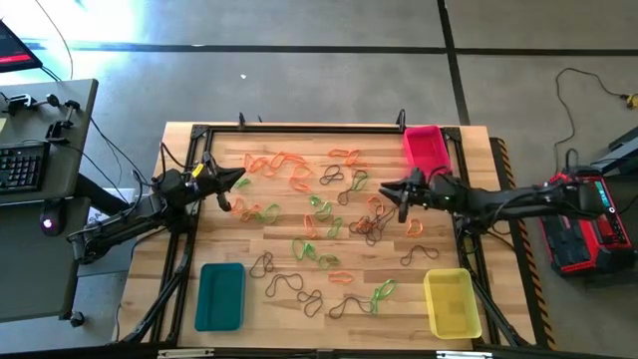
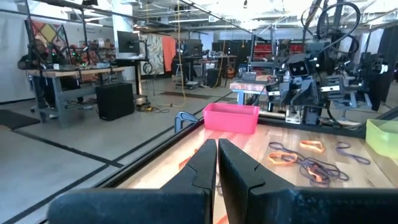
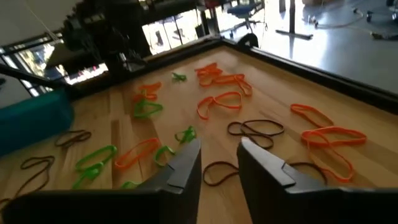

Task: Sort rubber bands into baskets
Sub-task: Put the orange rubber band into the red bin

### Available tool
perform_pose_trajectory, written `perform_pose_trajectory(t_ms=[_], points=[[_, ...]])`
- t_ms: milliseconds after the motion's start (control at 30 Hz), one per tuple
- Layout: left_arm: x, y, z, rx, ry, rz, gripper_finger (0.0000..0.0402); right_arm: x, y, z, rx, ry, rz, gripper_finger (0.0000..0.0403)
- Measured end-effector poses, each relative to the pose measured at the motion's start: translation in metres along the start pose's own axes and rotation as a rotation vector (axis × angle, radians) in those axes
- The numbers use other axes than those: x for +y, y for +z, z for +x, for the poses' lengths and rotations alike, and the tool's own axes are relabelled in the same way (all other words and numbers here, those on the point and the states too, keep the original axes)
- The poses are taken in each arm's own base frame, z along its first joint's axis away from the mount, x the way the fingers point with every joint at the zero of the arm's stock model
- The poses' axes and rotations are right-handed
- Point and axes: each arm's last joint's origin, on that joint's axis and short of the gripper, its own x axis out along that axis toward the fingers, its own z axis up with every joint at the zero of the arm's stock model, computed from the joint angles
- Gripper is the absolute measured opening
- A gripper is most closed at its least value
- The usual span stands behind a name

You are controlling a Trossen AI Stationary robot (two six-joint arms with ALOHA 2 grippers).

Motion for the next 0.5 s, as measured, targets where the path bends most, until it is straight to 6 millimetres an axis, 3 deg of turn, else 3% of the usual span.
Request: perform_pose_trajectory(t_ms=[133, 500], points=[[0.0, 0.0, 0.0, 0.001, 0.0, 0.0, 0.001, 0.006, 0.012, 0.02, 0.042, -0.011, -0.028, 0.0118], [0.0, 0.0, 0.0, 0.002, 0.0, -0.001, 0.001, 0.025, 0.032, 0.084, 0.305, 0.031, -0.063, 0.0119]])
